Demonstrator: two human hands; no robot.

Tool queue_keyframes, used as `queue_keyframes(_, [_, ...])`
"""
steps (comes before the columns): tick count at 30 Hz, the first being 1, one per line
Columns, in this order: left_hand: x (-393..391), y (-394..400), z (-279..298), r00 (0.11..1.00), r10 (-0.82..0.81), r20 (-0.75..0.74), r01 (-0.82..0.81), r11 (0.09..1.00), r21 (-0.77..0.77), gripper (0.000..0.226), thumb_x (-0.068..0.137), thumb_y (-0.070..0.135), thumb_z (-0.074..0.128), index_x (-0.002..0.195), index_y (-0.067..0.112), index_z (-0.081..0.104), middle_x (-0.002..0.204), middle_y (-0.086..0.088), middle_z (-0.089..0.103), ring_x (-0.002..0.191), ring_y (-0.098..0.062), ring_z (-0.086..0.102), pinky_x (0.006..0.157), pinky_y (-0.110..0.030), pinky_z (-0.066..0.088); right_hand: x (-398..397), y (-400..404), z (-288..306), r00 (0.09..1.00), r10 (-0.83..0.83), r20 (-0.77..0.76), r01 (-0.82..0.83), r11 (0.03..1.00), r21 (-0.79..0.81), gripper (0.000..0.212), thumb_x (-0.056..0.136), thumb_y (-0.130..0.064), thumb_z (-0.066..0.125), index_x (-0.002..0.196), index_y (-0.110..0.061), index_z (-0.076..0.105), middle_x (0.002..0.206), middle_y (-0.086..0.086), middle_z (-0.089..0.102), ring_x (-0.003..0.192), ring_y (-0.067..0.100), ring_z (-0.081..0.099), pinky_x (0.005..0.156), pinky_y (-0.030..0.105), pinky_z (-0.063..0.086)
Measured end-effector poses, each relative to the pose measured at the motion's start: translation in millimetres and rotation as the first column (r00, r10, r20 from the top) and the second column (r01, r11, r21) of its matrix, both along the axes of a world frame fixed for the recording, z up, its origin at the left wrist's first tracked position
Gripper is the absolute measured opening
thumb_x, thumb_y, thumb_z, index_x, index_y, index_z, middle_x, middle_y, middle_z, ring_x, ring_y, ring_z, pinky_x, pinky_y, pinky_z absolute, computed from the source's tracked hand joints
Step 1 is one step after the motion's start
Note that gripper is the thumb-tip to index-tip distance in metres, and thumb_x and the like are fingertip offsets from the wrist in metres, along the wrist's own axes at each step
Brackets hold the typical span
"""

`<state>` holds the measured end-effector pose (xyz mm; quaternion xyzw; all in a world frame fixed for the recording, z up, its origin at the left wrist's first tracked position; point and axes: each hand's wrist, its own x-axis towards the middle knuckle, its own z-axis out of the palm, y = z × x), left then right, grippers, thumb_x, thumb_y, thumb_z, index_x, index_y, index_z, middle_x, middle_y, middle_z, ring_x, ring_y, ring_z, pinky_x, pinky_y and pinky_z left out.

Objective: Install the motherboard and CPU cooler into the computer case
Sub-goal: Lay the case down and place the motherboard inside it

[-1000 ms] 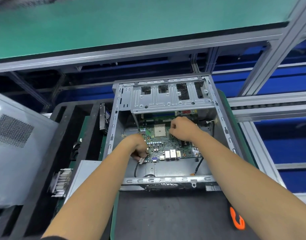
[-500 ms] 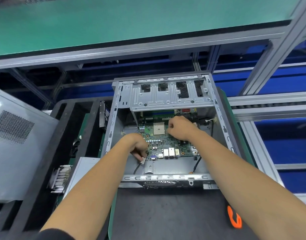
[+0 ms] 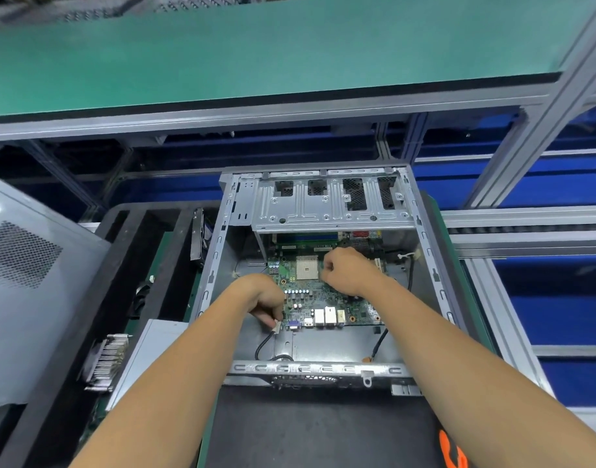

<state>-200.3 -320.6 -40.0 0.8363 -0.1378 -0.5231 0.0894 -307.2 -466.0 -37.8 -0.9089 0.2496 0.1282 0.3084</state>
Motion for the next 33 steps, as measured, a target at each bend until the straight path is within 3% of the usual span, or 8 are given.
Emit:
queue_keyframes(7, [-2.2, -0.3, 0.7, 1.000, 0.016, -0.002, -0.016, 1.000, 0.004, 0.020, 0.089, -0.004, 0.058, 0.107, -0.012, 0.057, 0.086, -0.019, 0.067, 0.042, -0.013, 0.063, 0.044, -0.018, 0.053, -1.0, -0.4, 0.0, 1.000, -0.015, 0.004, 0.015, 1.000, 0.014, 0.020, 0.092, -0.021, 0.056, 0.080, -0.005, 0.060, 0.079, 0.012, 0.058, 0.066, 0.022, 0.049, 0.062, 0.030, 0.041])
queue_keyframes(10, [-2.3, -0.6, 1.2, 0.999, 0.039, -0.011, -0.039, 0.999, -0.005, 0.005, 0.088, -0.006, 0.056, 0.092, -0.008, 0.059, 0.076, -0.017, 0.065, 0.042, -0.011, 0.063, 0.049, -0.017, 0.054, -1.4, -1.1, -0.6, 0.999, -0.035, 0.007, 0.034, 0.999, 0.024, 0.026, 0.092, -0.021, 0.057, 0.092, 0.004, 0.064, 0.089, 0.020, 0.067, 0.067, 0.021, 0.049, 0.063, 0.031, 0.043])
queue_keyframes(12, [-2.4, -0.7, 0.7, 0.998, 0.056, -0.004, -0.056, 0.998, -0.016, 0.006, 0.088, -0.007, 0.057, 0.083, -0.005, 0.057, 0.074, -0.016, 0.063, 0.042, -0.010, 0.063, 0.049, -0.017, 0.054, -1.3, -1.4, -0.4, 0.999, -0.036, 0.011, 0.036, 0.999, 0.023, 0.026, 0.091, -0.021, 0.057, 0.092, 0.004, 0.064, 0.095, 0.022, 0.068, 0.067, 0.021, 0.048, 0.063, 0.031, 0.042])
queue_keyframes(16, [-2.6, -1.8, 0.2, 0.997, 0.081, -0.007, -0.081, 0.996, -0.024, 0.004, 0.087, -0.006, 0.059, 0.083, -0.004, 0.059, 0.073, -0.014, 0.065, 0.041, -0.010, 0.062, 0.050, -0.017, 0.054, -1.6, -1.8, 1.4, 1.000, -0.017, 0.013, 0.017, 1.000, 0.009, 0.022, 0.092, -0.021, 0.057, 0.075, -0.007, 0.057, 0.074, 0.014, 0.057, 0.061, 0.022, 0.045, 0.059, 0.028, 0.039])
queue_keyframes(20, [-1.9, -1.7, -1.0, 0.997, 0.081, -0.006, -0.082, 0.996, -0.028, 0.012, 0.086, -0.004, 0.062, 0.097, -0.005, 0.064, 0.070, -0.011, 0.067, 0.042, -0.008, 0.062, 0.054, -0.016, 0.053, -1.8, -1.4, 2.6, 1.000, -0.003, 0.012, 0.003, 1.000, 0.008, 0.024, 0.093, -0.020, 0.057, 0.072, -0.009, 0.051, 0.070, 0.010, 0.049, 0.062, 0.021, 0.042, 0.059, 0.029, 0.036])
queue_keyframes(24, [-1.6, -1.1, -0.9, 0.997, 0.071, 0.031, -0.071, 0.997, -0.007, 0.005, 0.086, -0.003, 0.060, 0.081, -0.001, 0.060, 0.054, -0.008, 0.064, 0.043, -0.009, 0.059, 0.062, -0.016, 0.052, -1.1, -1.7, 3.5, 1.000, -0.004, 0.002, 0.004, 1.000, 0.005, 0.022, 0.092, -0.021, 0.057, 0.074, -0.009, 0.052, 0.072, 0.010, 0.050, 0.064, 0.022, 0.044, 0.061, 0.030, 0.038])
queue_keyframes(29, [-4.1, -3.0, 3.8, 0.993, 0.117, -0.030, -0.118, 0.991, -0.055, 0.006, 0.085, -0.006, 0.062, 0.080, -0.002, 0.063, 0.082, -0.010, 0.068, 0.046, -0.007, 0.063, 0.052, -0.015, 0.054, -2.0, -2.1, 4.7, 1.000, -0.023, -0.006, 0.023, 1.000, 0.013, 0.024, 0.092, -0.019, 0.057, 0.071, -0.009, 0.051, 0.071, 0.010, 0.052, 0.061, 0.022, 0.043, 0.058, 0.028, 0.037])
queue_keyframes(33, [-3.1, -2.8, 1.2, 0.993, 0.115, -0.004, -0.115, 0.992, -0.060, 0.007, 0.086, -0.006, 0.061, 0.079, -0.003, 0.061, 0.078, -0.011, 0.066, 0.043, -0.008, 0.063, 0.049, -0.016, 0.054, -2.1, -1.5, 5.8, 1.000, -0.021, -0.010, 0.022, 1.000, 0.020, 0.024, 0.091, -0.018, 0.057, 0.071, -0.009, 0.049, 0.070, 0.010, 0.049, 0.061, 0.022, 0.042, 0.058, 0.028, 0.036])
